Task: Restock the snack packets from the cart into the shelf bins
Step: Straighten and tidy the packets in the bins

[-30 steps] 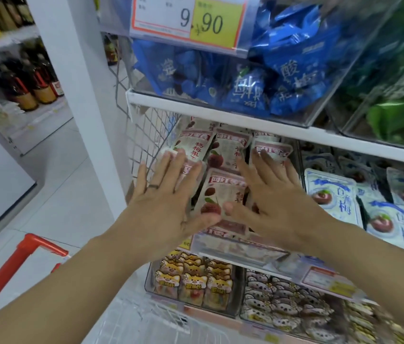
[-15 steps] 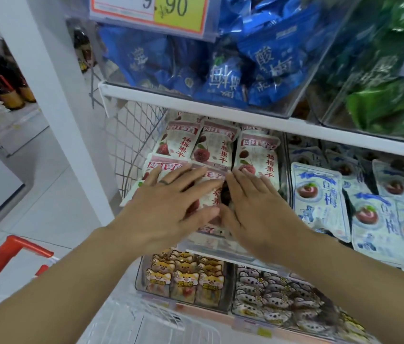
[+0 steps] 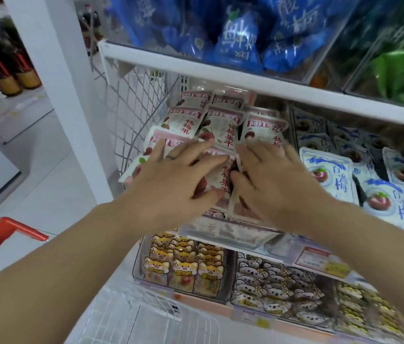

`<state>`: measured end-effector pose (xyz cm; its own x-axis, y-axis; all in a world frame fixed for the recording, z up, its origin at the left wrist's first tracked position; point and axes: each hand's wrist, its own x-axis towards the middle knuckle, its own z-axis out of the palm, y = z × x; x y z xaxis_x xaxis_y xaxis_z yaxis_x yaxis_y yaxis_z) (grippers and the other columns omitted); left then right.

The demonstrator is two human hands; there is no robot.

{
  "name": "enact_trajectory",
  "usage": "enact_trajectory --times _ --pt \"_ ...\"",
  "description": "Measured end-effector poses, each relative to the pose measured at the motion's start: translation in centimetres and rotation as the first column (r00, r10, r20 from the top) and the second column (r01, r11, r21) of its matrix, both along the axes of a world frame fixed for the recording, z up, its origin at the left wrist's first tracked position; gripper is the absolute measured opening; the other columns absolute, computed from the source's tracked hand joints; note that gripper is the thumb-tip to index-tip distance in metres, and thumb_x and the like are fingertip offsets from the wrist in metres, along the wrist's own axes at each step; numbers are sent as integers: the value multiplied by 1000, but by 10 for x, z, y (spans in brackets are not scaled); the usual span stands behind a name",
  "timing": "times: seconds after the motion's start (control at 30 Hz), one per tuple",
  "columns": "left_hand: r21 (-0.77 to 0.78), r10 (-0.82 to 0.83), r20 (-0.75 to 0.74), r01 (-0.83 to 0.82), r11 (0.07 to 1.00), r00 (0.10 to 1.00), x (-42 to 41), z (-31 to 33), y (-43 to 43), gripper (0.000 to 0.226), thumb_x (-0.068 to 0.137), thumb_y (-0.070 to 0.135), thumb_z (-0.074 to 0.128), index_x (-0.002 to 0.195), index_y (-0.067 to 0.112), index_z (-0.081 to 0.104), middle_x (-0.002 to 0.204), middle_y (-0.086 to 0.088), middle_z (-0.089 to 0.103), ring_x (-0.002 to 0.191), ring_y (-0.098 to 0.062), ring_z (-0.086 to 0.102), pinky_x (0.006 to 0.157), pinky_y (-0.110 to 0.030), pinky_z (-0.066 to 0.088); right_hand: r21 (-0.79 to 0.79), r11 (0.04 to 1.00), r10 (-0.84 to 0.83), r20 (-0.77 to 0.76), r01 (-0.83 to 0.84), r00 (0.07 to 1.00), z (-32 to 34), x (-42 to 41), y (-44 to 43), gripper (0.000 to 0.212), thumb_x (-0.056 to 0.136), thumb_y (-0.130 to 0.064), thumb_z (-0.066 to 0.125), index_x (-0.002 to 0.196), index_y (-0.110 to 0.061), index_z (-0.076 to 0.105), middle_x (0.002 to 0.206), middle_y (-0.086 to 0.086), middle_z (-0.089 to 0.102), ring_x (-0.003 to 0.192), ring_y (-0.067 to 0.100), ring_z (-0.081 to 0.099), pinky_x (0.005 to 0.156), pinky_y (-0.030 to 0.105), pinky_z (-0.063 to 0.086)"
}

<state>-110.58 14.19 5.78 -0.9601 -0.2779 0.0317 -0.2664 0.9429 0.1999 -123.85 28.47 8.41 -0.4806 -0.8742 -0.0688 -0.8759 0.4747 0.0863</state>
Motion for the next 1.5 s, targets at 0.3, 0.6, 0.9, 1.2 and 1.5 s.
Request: enact_trajectory --times 0.3,0.6,0.9,1.2,1.5 --pt "8 150 194 -154 988 970 -25 16 -10 87 77 90 7 155 53 -6 167 16 -13 154 -14 -17 122 -58 -9 157 984 -102 126 82 987 -4 -71 -30 54 103 -44 18 146 -16 34 161 8 27 143 33 33 114 53 33" --pt "-39 166 181 -161 986 969 -27 7 -8 92 70 87 -5 155 53 -2 167 19 -8 154 -14 -16 122 -59 -6 138 986 -104 40 97 994 0 -78 -51 73 94 -62 1 156 -27 16 165 6 13 150 37 16 117 60 23" --pt "-34 138 174 -134 990 975 -33 8 -9 88 77 86 3 156 50 5 168 17 -2 156 -16 -8 123 -56 -4 171 967 -191 -11 190 982 -6 -89 -52 67 101 -61 11 159 -29 1 168 1 6 153 30 11 122 60 6" --pt "-63 105 77 -100 993 992 -28 0 -16 100 70 88 -7 158 44 12 168 14 8 156 -20 5 123 -56 4 -41 999 10 285 2 959 -2 -62 -105 55 104 -49 27 155 -29 25 166 1 17 152 24 15 121 49 18" --pt "-50 63 141 -56 997 988 -23 13 -22 93 77 90 8 158 44 9 169 12 -3 156 -17 2 125 -52 0 -60 994 -90 99 96 991 -4 -59 -112 57 103 -54 23 155 -30 24 166 0 19 152 25 15 120 58 0"
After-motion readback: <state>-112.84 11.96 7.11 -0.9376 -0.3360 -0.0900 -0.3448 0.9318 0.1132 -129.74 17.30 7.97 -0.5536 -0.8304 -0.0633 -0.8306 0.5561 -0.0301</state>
